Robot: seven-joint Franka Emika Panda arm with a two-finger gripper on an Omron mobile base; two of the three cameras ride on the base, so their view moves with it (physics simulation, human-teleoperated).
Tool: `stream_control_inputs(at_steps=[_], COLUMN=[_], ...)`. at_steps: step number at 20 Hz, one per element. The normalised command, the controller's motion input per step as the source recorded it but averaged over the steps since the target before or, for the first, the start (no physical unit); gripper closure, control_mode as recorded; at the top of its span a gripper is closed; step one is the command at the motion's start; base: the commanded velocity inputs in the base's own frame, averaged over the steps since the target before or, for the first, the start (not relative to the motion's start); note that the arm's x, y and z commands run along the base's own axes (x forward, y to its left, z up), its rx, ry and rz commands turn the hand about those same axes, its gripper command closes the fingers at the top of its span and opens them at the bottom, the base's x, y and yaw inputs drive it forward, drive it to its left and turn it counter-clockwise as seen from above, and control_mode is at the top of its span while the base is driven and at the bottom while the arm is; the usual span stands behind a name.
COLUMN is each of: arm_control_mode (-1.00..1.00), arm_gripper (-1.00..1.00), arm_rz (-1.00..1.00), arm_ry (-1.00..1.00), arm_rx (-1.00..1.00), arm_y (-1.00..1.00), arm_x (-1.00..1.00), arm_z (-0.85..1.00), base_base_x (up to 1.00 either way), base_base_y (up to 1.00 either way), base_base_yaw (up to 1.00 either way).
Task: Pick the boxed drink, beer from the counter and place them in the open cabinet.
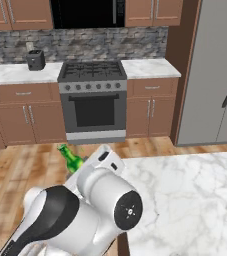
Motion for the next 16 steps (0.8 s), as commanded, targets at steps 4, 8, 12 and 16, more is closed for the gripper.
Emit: stream_control_inputs(at_steps=[4, 8, 12, 16], arm_control_mode=[-1.00, -1.00, -1.00, -1.00], arm_gripper=[1.00, 1.00, 1.00, 1.00], arm_rz=[0.24, 0.25, 0.24, 0.21], arm_ry=[0.12, 0.14, 0.07, 0.01], arm_rx=[0.00, 0.00, 0.00, 0.00], arm_y=[0.81, 0.74, 0.67, 0.49], arm_x=[-0.58, -0.49, -0.45, -0.45], arm_z=[0.02, 0.06, 0.08, 0.22], base_base_x=[0.00, 0.00, 0.00, 0.00], base_base_y=[0.00, 0.00, 0.00, 0.00], base_base_yaw=[0.00, 0.00, 0.00, 0.00])
